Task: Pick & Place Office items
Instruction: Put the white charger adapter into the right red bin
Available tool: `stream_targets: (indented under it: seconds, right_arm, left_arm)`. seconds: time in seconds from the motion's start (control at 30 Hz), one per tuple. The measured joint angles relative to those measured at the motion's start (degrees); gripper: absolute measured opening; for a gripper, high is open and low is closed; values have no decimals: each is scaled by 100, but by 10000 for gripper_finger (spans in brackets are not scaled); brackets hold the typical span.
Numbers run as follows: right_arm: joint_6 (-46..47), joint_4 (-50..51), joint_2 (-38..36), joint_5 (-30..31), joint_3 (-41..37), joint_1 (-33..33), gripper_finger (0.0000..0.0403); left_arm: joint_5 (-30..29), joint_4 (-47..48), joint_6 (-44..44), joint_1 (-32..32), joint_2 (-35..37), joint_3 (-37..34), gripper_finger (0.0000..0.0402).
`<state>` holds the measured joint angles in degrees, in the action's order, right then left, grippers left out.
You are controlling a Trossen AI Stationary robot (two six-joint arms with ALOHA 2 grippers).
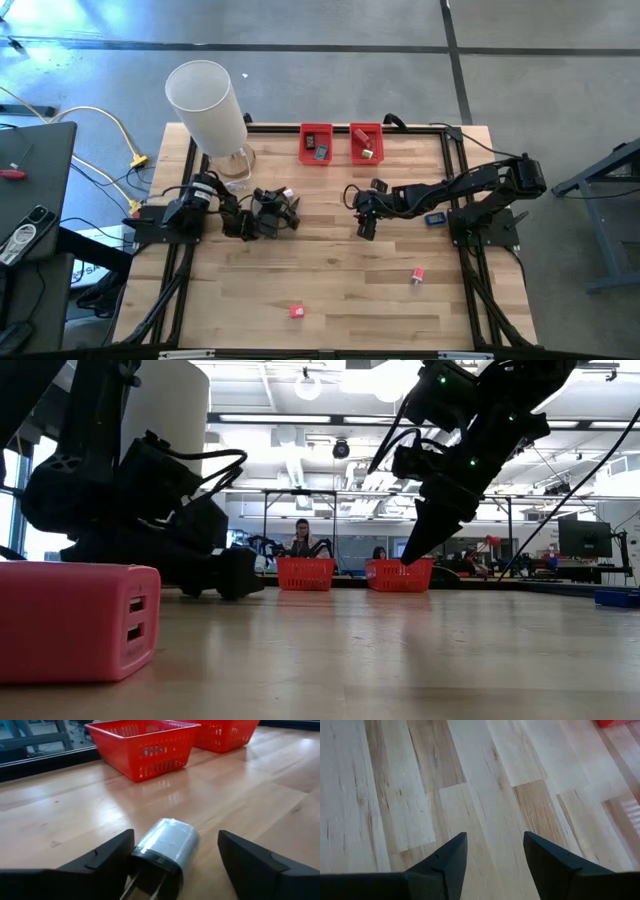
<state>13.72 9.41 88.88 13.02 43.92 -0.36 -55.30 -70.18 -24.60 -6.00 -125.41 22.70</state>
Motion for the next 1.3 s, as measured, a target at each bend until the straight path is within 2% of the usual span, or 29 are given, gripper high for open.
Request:
stream_targets:
  seconds: [0.33, 0.5, 0.7, 1.07, 1.3]
  right_arm:
    - [129, -5, -1, 3, 0, 0, 183]
    - [131, -98, 0, 4, 0, 0, 183]
    - [172, -120, -2, -15, 2, 1, 183]
    - [165, -247, 0, -251, 2, 4, 183]
    - [151, -385, -1, -277, 2, 4, 183]
  left_arm:
    - [612, -294, 692, 183, -8, 7, 164]
    - [632, -526, 1076, 142, -24, 4, 126]
    - [588, -1204, 1982, -41, 18, -9, 125]
    - [692, -879, 3085, -445, 955, -24, 127]
    - [599, -442, 3270, -678, 1520, -11, 127]
